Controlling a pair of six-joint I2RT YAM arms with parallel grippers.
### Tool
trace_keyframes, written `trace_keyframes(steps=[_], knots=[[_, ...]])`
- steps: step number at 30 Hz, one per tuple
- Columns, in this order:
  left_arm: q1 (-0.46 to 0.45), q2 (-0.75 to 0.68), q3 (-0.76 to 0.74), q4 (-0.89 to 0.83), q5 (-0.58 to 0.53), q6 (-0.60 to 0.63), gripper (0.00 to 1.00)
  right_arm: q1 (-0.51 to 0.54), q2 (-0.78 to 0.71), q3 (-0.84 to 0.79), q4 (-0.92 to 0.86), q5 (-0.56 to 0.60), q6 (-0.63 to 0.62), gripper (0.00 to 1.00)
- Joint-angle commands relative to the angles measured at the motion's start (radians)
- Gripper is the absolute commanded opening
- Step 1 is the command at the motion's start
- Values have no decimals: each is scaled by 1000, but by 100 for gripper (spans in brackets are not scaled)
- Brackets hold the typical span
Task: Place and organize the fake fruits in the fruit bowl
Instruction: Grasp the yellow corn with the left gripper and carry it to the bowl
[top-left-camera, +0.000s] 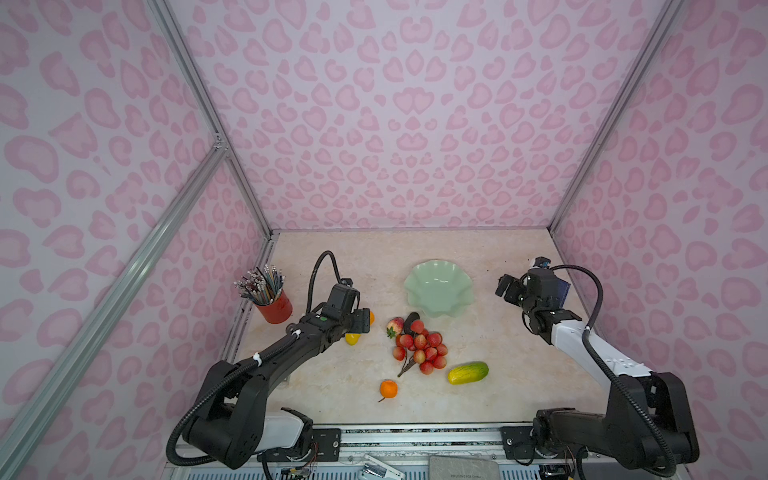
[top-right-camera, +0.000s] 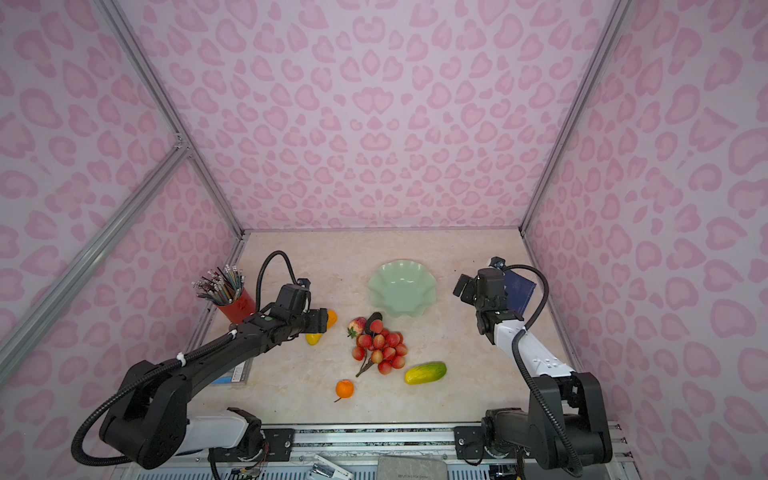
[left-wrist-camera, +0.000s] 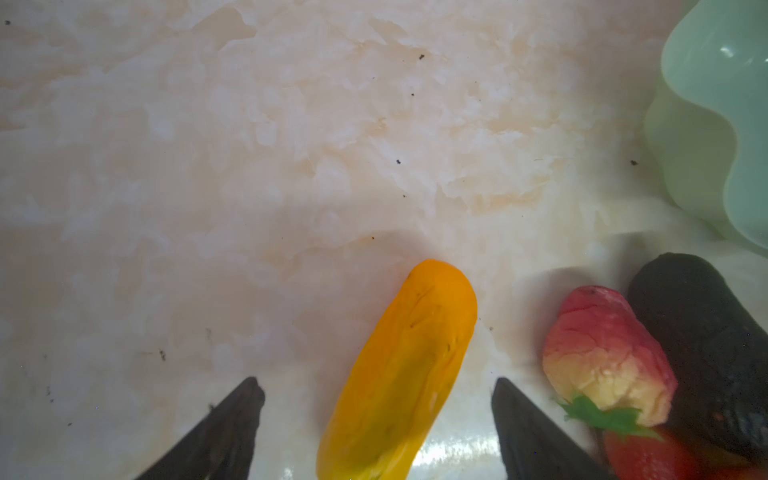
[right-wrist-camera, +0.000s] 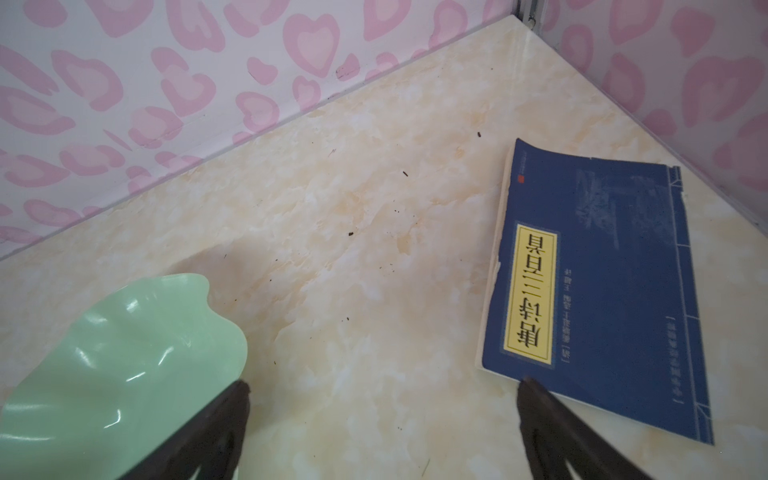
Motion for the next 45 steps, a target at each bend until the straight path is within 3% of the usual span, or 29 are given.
trace_keyframes(steps=[1, 7, 18, 21, 26, 31, 39, 45], knots=[[-9, 73, 46, -17, -17, 4, 87, -1, -13, -13, -16, -12, -5, 100], [-11, 172, 66, -26, 11, -13, 81, -2, -36, -16, -38, 9, 5, 100], [-15, 220, 69, -23, 59, -14, 46, -3, -40, -17, -27, -10, 25, 100], [-26, 192, 82, -27, 76, -3, 41, -4, -36, -20, -19, -13, 37, 100], [-97, 128, 167, -56, 97, 32, 40, -3, -33, -32, -12, -26, 41, 100], [-182, 174, 341, -83, 113, 63, 40, -6, -45, -19, -35, -32, 40, 100], [-276, 453, 683, -113, 126, 97, 41, -5, -97, -35, -97, -39, 34, 99], [-286, 638, 837, -124, 148, 69, 42, -5, -164, -47, -170, -46, 24, 99]])
